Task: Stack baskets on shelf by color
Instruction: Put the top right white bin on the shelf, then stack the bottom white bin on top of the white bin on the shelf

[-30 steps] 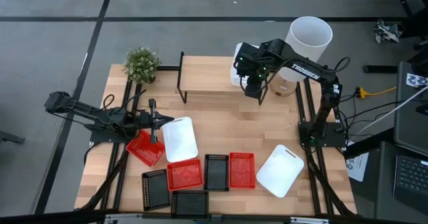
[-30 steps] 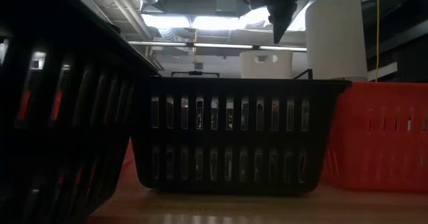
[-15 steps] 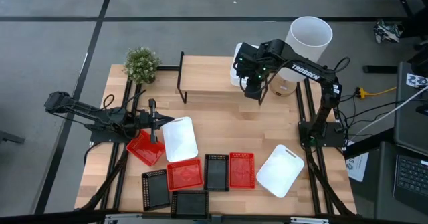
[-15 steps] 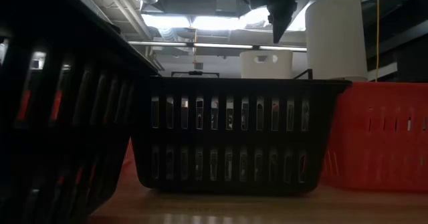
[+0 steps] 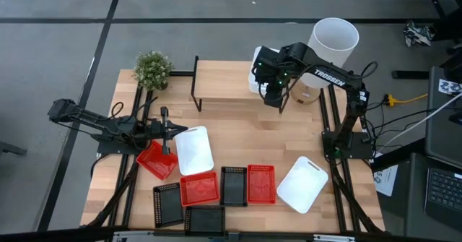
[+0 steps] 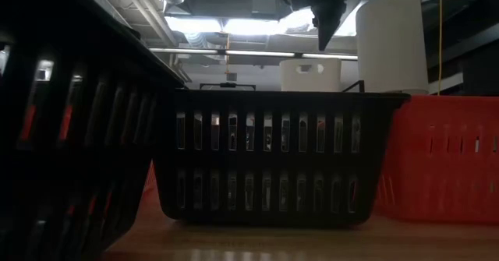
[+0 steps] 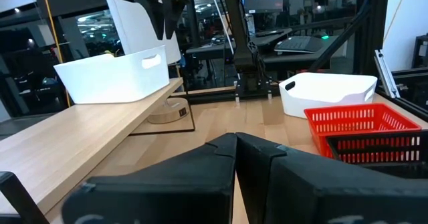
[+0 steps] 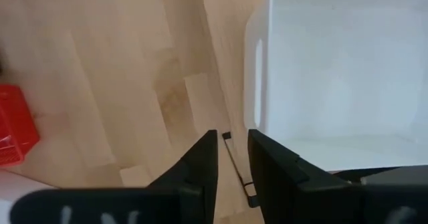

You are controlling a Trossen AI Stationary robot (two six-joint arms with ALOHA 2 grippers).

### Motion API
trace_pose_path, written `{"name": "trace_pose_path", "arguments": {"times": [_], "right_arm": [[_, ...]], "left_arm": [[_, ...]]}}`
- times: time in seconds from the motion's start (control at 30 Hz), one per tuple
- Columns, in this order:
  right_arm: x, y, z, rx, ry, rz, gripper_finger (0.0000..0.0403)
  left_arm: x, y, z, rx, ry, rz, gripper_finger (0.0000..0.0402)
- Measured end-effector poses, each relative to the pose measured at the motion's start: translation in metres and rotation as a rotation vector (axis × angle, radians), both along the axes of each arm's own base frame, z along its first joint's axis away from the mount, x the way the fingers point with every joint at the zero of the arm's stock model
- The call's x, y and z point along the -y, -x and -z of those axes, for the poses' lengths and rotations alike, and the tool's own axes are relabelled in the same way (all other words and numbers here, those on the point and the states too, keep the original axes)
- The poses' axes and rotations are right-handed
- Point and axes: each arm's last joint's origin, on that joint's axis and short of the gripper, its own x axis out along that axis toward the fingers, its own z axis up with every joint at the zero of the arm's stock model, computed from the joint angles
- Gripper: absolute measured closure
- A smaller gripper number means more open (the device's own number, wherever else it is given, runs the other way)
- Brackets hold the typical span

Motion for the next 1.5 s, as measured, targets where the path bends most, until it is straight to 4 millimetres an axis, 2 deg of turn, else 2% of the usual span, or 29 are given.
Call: {"name": "trace_pose_path", "arguments": {"times": [0.33, 0.57, 0.93, 1.23, 1.5], "right_arm": [[-0.006, -0.003, 0.028, -0.181, 0.149, 0.001, 0.0320], [-0.006, -0.002, 0.040, -0.231, 0.146, -0.008, 0.0320], [-0.004, -0.001, 0.039, -0.253, 0.208, 0.003, 0.0320], [-0.007, -0.002, 0.039, -0.216, 0.192, 0.117, 0.0320], [-0.019, 0.012, 0.018, -0.145, 0.234, 0.135, 0.0320]], "left_arm": [[0.000, 0.000, 0.000, 0.000, 0.000, 0.000, 0.0401], [0.000, 0.000, 0.000, 0.000, 0.000, 0.000, 0.0401], [0.000, 0.000, 0.000, 0.000, 0.000, 0.000, 0.0401], [0.000, 0.000, 0.000, 0.000, 0.000, 0.000, 0.0401], [0.000, 0.000, 0.000, 0.000, 0.000, 0.000, 0.0401]]}}
